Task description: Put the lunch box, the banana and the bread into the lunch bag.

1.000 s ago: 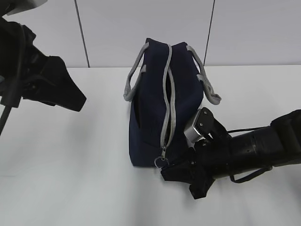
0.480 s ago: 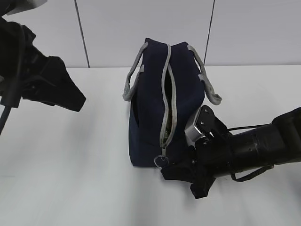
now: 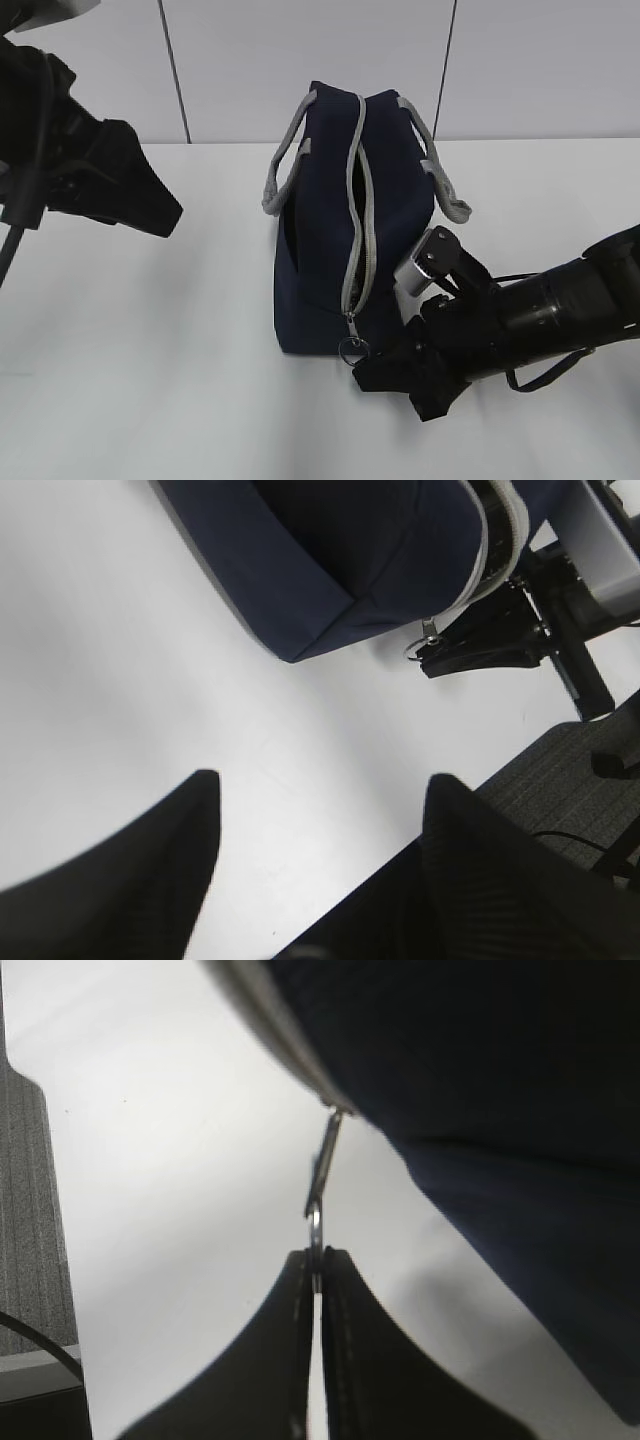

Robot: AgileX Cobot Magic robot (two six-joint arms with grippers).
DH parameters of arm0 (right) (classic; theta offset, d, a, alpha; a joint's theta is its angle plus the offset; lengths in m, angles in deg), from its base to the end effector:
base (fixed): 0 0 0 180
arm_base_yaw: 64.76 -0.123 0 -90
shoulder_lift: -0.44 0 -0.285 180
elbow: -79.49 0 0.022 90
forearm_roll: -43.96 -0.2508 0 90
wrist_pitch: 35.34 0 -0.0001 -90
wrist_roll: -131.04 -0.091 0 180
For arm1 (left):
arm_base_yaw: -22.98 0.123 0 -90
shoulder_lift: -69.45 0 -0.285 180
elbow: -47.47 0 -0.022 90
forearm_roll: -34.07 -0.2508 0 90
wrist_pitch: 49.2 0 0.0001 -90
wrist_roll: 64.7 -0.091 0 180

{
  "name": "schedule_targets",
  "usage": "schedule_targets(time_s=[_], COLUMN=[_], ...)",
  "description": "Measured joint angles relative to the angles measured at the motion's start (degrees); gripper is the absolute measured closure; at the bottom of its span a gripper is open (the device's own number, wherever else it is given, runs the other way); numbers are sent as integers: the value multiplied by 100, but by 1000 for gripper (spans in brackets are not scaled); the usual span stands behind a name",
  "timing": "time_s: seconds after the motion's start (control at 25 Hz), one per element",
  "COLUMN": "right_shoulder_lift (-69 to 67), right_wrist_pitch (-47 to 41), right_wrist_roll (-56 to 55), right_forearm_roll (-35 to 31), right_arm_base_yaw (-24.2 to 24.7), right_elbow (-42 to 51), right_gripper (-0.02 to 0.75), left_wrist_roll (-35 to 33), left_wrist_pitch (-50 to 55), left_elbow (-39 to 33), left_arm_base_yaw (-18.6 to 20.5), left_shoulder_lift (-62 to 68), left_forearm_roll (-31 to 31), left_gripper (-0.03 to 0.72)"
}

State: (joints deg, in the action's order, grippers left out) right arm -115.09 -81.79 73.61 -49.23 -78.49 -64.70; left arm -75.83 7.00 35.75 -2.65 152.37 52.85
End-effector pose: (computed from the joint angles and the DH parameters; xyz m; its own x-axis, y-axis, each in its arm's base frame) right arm 0.2716 0.1342 0.1175 -0.4763 -0.4493 -0.7558 -0.8599 0.4175 0.2937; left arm 0.2250 -0.1350 0.3320 -0.7719 0.3781 -0.5111 0.5453 0.8071 -0.2265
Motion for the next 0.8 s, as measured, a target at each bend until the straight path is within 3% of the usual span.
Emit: schedule_targets(time_s=[0.8], right_shoulder_lift=[837], right_wrist_pitch=[353], right_wrist_roll=[-2845], right_forearm_roll=[1896], right_arm_base_yaw=[0], right_elbow=[0], right_gripper=[738], left_wrist_roll=[0], left_wrist_pitch=[-5], left_elbow=[0], left_arm_base_yaw=[0], left_shoulder_lift=[0], left_forearm_roll=[0], left_gripper=[244])
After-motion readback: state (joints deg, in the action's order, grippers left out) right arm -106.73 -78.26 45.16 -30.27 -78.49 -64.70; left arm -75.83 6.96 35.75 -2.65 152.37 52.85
